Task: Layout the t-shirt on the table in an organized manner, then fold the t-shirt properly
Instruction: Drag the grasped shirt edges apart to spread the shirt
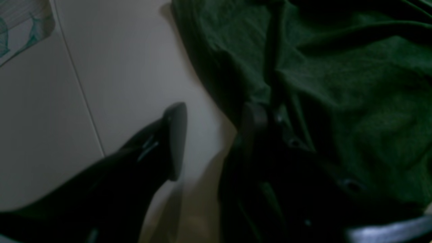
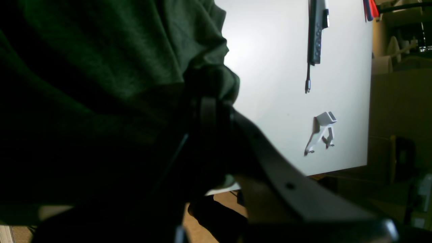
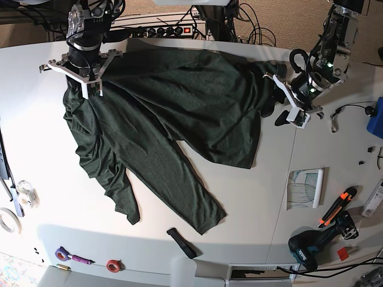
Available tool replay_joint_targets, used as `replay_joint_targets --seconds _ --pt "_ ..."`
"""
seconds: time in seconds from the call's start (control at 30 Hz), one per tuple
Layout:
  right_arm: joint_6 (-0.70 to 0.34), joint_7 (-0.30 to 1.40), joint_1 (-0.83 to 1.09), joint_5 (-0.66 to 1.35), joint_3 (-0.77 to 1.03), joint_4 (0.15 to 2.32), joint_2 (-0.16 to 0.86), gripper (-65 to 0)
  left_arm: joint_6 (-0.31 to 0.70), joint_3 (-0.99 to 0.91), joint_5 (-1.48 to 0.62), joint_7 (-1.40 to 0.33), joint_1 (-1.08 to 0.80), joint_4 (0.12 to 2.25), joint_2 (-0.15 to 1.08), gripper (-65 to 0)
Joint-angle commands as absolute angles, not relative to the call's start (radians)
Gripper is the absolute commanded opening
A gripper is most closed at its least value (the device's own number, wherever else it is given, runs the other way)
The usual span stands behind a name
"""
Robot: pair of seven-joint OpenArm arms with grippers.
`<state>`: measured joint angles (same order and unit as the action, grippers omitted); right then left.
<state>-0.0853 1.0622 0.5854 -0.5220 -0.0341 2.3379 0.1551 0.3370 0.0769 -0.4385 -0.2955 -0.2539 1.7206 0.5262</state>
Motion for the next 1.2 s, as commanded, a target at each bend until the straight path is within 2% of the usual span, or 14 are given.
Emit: replay_joint_targets --seconds 0.0,0.1,0.17,0.2,0.27,0.43,0.6,0.8,1.0,1.17 --pt "-0.075 1.046 0.588 -0.532 -0.031 2.356 0.160 -65.0 0.340 0.070 -0.450 -0.271 -0.242 1.736 0.538 -37.5" --pt "-0.075 1.044 0.587 -0.531 -0.031 2.356 0.160 -65.0 0.339 0.070 -0.477 -0.299 -0.204 1.736 0.533 -38.3" --pt "-0.075 1.043 0.587 -0.531 -0.031 2.356 0.160 -65.0 0.339 0.070 -0.554 -0.382 -0.143 1.732 0.521 -43.4" --pt "-0.075 1.043 0.587 -0.531 -0.031 2.356 0.160 -65.0 0.340 0.070 -0.596 -0.426 -0.106 1.728 0.511 -49.1" --pt "-0.075 1.042 0.587 -0.531 -0.031 2.356 0.160 -65.0 0.340 0.076 -0.677 -0.499 -0.034 1.714 0.490 -65.0" --pt "-0.075 1.040 0.587 -0.485 -0.031 2.356 0.160 -65.0 0.410 0.247 -0.704 -0.573 0.106 1.618 0.474 -65.0" --pt "-0.075 1.040 0.587 -0.487 -0.031 2.356 0.160 -65.0 0.407 0.476 -0.610 -0.587 0.229 1.403 0.393 -65.0" --pt "-0.072 1.037 0.587 -0.488 -0.031 2.356 0.160 -65.0 0.381 0.521 -0.480 -0.587 0.326 1.206 0.335 -65.0" --pt "0.004 1.010 0.574 -0.487 -0.031 2.356 0.160 -65.0 0.238 0.521 -0.419 -0.573 0.419 1.147 0.411 -65.0" --pt "0.009 0.988 0.511 -0.414 -0.031 2.356 0.134 -65.0 0.179 0.521 -0.418 -0.545 0.484 1.142 0.490 -65.0"
